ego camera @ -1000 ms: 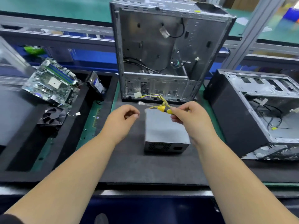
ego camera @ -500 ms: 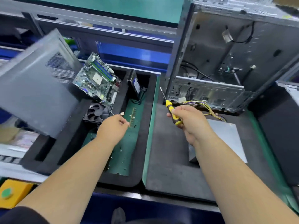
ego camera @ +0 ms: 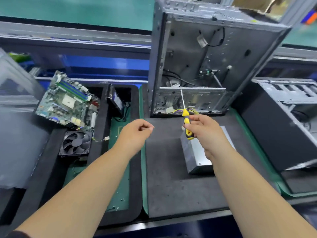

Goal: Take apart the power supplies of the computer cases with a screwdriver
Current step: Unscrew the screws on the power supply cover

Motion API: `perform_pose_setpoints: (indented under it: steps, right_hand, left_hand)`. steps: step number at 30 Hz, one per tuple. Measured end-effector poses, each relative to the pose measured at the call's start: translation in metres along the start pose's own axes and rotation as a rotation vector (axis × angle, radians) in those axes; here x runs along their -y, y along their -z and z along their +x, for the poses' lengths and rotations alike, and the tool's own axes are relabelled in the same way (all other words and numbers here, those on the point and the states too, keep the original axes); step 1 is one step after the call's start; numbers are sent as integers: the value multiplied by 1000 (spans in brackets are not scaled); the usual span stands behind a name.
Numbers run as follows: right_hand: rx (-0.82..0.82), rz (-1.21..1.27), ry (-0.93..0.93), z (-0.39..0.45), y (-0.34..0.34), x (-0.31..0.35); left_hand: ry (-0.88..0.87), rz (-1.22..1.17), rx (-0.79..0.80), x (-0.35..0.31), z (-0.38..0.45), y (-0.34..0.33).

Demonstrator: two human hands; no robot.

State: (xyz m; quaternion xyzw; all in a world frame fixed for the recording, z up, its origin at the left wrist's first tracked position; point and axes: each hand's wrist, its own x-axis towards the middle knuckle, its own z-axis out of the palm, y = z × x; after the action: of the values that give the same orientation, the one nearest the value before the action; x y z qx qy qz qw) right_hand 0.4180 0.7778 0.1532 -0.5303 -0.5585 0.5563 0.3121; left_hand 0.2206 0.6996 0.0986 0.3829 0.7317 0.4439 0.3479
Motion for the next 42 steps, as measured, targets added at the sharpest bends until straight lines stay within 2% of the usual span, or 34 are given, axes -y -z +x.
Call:
perform_pose_setpoints:
  steps: [5,10,14,19,25,29,31,33,35,36,37,40,42]
  right_hand:
    - [-105,-65,-23,10,62,-8]
    - [-177,-180,-56,39,130,-30]
    - [-230,-267,-161,64,177,-66]
    - [-184,-325,-266,89,213,-108]
    - [-122,-535,-256,107,228,-124]
    - [-54,-717,-244,110,231,-123]
    - [-30,-801,-240,109,230,-120]
    - [-90,-791,-164,105,229,-115]
    - [-158,-711,-30,98,224,-109]
    - [-133,-665,-6,94,218,-104]
    - [-64,-597,-39,90,210,-100]
    - [208,-294,-355,79,185,-90]
    - [273,-223,-462,76,176,-89]
  left_hand:
    - [-30,15,107,-31,0,-49]
    - [-72,16,40,-57,2,-91]
    - [-124,5,-13,-73,5,-125]
    - [-124,45,-82,-81,3,-165]
    - [-94,115,-178,-81,-3,-186]
    - [-16,108,-294,-75,-10,-189]
    - [99,113,-317,-74,-12,-187]
    - [299,116,-259,-74,-13,-185]
    - [493,98,-132,-74,-16,-186]
    - [570,73,-63,-75,-17,-186]
    - [624,27,5,-75,-19,-186]
    - [664,-190,182,-75,-20,-186]
    - [660,-227,205,-73,-17,-188]
